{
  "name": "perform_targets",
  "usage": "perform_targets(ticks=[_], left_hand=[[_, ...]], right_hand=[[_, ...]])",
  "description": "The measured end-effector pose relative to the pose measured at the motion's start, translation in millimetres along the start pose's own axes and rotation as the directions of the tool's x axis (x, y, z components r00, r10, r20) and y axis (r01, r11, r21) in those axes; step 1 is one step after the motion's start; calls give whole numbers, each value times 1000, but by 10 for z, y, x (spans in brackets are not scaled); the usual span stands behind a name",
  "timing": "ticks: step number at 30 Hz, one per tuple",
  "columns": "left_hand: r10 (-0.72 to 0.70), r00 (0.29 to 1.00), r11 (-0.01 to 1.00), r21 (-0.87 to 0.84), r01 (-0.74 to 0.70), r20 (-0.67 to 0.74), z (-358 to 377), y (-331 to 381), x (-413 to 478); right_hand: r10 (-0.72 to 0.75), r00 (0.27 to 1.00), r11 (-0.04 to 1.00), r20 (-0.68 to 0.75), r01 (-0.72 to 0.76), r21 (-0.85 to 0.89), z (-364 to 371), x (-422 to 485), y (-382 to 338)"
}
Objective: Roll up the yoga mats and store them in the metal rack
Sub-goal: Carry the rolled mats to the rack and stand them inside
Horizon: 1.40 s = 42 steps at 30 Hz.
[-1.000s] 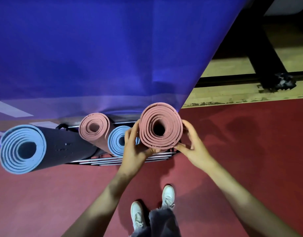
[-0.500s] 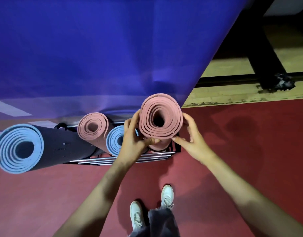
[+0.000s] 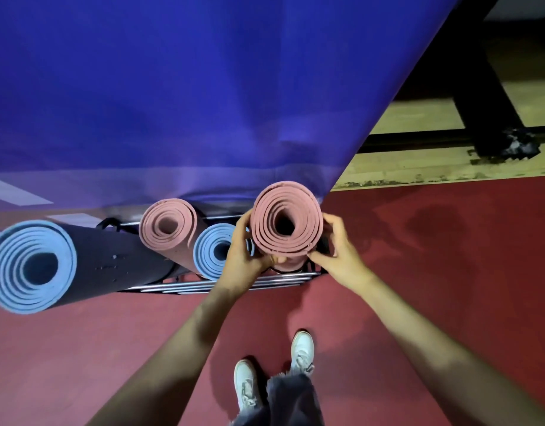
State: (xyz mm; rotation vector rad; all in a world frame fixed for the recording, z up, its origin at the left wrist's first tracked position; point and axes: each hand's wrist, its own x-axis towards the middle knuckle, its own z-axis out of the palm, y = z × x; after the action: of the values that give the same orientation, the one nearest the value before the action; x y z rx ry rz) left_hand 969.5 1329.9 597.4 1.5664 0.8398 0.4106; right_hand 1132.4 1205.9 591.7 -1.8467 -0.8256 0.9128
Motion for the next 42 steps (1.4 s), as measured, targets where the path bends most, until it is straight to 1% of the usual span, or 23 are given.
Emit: perform_targets(ticks=[2,4,7,10,13,15,18,19,20,22,24,25,27,29,32,36,37,40,42], left_hand=[[-35,999,999,-6,35,-18,-24,-45,-46],[-30,999,1000,2,30,-23,-52,-36,-19],[42,999,998,54,-40,-32,-76,56,71],[120,992,991,56,-119,-24,-81,134,110],[133,991,989,70,-133,-3,-28,93,114],[111,994,990,87,-110,-8,7,-25,103],[8,1000,996,93,-6,-22,17,-214,88],[-22,1000,993,118,25,-22,29,-256,90],[-36,999,981,189,41,-32,46,-289,104],[-38,996,935,350,64,-80,129,-344,206],[-34,991,880,465,91,-130,207,-354,289],[-32,989,841,531,104,-142,216,-370,304],[-35,986,706,695,138,-160,192,-392,282],[-65,975,599,773,208,-211,152,-431,274],[-128,963,505,820,270,-238,175,-469,324],[-186,958,493,823,282,-217,231,-500,410],[-187,961,484,831,272,-206,231,-488,411],[-159,966,505,823,259,-206,224,-388,339],[-146,969,506,826,248,-201,204,-279,243]], right_hand=[[10,1000,1000,3,-10,-4,52,-5,-7],[7,1000,1000,3,-7,-1,75,26,-39],[-23,999,999,-24,24,25,46,51,-100],[-58,997,998,-56,59,29,-83,13,-127],[-70,996,997,-53,69,-21,-129,2,-12],[-37,997,999,-73,34,-40,-67,40,76],[15,1000,996,1,-15,-87,71,117,196],[31,999,993,26,-28,-112,113,136,246],[46,998,991,44,-40,-130,142,161,276],[76,996,989,42,-70,-131,154,240,352],[86,996,989,23,-83,-125,125,309,447],[88,996,989,31,-83,-123,112,338,461],[116,991,988,64,-109,-114,110,368,458],[136,985,984,103,-122,-131,140,401,467],[151,980,979,129,-131,-156,202,473,514],[192,970,974,149,-170,-151,156,550,531],[210,966,971,150,-188,-149,147,552,534],[297,947,948,123,-277,-158,146,464,475],[325,940,939,106,-308,-152,159,368,390]])
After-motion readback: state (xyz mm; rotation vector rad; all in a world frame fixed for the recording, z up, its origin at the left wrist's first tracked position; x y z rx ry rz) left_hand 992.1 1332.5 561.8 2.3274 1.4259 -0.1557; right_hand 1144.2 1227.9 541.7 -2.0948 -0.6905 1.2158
